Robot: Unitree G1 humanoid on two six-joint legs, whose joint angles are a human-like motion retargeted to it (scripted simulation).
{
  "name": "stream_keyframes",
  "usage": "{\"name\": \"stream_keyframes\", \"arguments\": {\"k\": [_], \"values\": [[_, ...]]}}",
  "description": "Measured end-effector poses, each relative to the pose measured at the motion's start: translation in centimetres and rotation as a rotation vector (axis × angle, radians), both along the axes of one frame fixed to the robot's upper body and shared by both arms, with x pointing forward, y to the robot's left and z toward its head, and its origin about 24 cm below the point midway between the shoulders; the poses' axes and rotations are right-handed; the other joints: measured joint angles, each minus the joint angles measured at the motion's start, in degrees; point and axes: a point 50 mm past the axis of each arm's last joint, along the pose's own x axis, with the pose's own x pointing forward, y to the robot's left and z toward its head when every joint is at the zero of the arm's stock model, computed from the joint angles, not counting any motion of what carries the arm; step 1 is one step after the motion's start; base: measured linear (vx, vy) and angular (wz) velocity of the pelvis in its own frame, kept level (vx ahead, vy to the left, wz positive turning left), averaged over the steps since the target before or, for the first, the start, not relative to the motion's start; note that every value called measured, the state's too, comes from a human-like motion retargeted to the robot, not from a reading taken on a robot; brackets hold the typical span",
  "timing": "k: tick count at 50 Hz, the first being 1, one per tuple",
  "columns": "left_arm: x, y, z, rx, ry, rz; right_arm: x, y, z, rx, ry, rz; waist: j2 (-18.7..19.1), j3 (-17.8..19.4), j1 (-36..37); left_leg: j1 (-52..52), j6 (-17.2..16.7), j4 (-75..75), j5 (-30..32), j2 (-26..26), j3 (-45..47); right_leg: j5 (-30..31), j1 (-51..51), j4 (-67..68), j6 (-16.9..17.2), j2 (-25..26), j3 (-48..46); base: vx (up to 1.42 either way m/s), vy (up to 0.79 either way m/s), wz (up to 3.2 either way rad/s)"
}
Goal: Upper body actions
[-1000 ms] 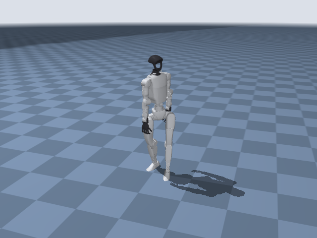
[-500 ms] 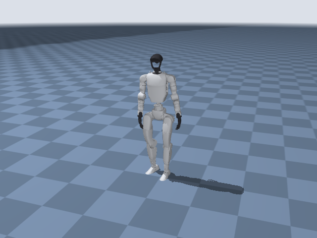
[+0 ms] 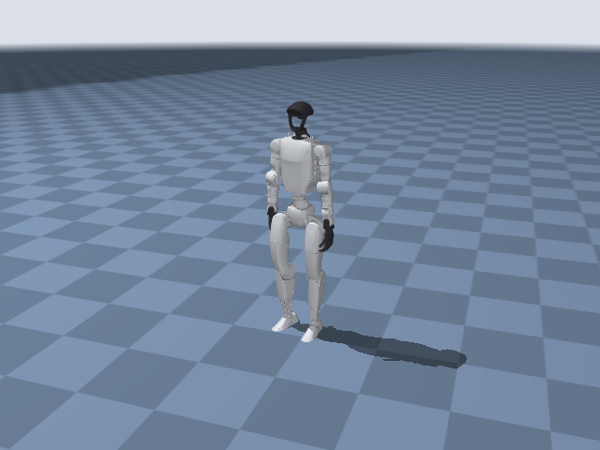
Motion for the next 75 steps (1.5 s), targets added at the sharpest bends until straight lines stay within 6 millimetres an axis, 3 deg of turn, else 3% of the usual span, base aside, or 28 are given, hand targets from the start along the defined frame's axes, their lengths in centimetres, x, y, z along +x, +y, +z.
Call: {"name": "stream_keyframes", "arguments": {"k": [10, 17, 27, 41, 52, 60, 75], "values": [[-4.9, -1.2, 0.3, -0.033, 0.182, -0.010, 2.2, 1.1, -0.2, 0.053, -0.052, 0.042, -1.03, 0.32, 1.29, 1.25, 0.00, -0.26, -0.96, -0.21, 2.56, 1.09, -0.80, 0.07, 0.31, -0.17, 2.45, -0.03, 0.00, -0.21], [-6.1, -1.5, 0.5, -0.052, 0.224, -0.018, 3.4, 1.7, -0.3, 0.078, -0.086, 0.075, -1.07, 0.11, 0.53, 1.74, 0.10, -0.33, -1.78, 0.21, 4.32, 1.82, -1.86, 0.35, 0.66, 0.32, 4.56, -0.14, 0.00, -0.33], [-5.3, -1.6, 0.4, -0.049, 0.198, 0.041, 2.9, 1.7, -0.3, 0.074, -0.059, 0.094, -1.16, -0.89, -2.19, 2.74, -0.09, -0.34, -3.45, 1.35, 8.55, 2.91, -3.33, 0.54, 1.06, 1.81, 8.63, -0.16, 0.04, -0.45], [-2.5, -1.4, 0.0, -0.041, 0.092, -0.008, 1.5, 0.5, 0.0, 0.028, 0.005, 0.030, 0.68, -1.52, -7.97, 4.19, -1.24, -1.06, -5.34, 2.85, 17.35, 4.62, -5.61, 0.17, 1.41, 4.71, 15.53, -0.14, 0.12, -0.56], [-1.4, -1.9, -0.2, -0.058, 0.057, -0.055, 0.1, 0.1, 0.1, 0.005, 0.047, -0.014, 1.86, -0.63, -10.36, 4.62, -1.93, -1.12, -6.09, 3.63, 20.92, 5.47, -6.27, -0.34, 1.62, 5.96, 17.46, -0.05, 0.00, -0.26], [-1.8, -2.1, -0.2, -0.072, 0.063, -0.080, -1.0, 0.1, 0.1, -0.002, 0.065, -0.037, 1.63, -0.59, -9.14, 4.23, -1.82, -1.10, -5.69, 3.49, 19.08, 4.79, -5.61, -0.41, 1.36, 5.38, 15.91, 0.01, -0.07, 0.21], [-3.4, -1.7, 0.0, -0.058, 0.109, -0.054, 0.3, -0.6, 0.1, -0.016, 0.007, -0.055, 1.09, -0.36, -4.50, 1.07, -0.75, 0.05, -3.03, 1.18, 5.96, 1.21, -1.25, -1.14, -0.01, 1.60, 5.56, 0.16, -0.13, 0.79]]}}
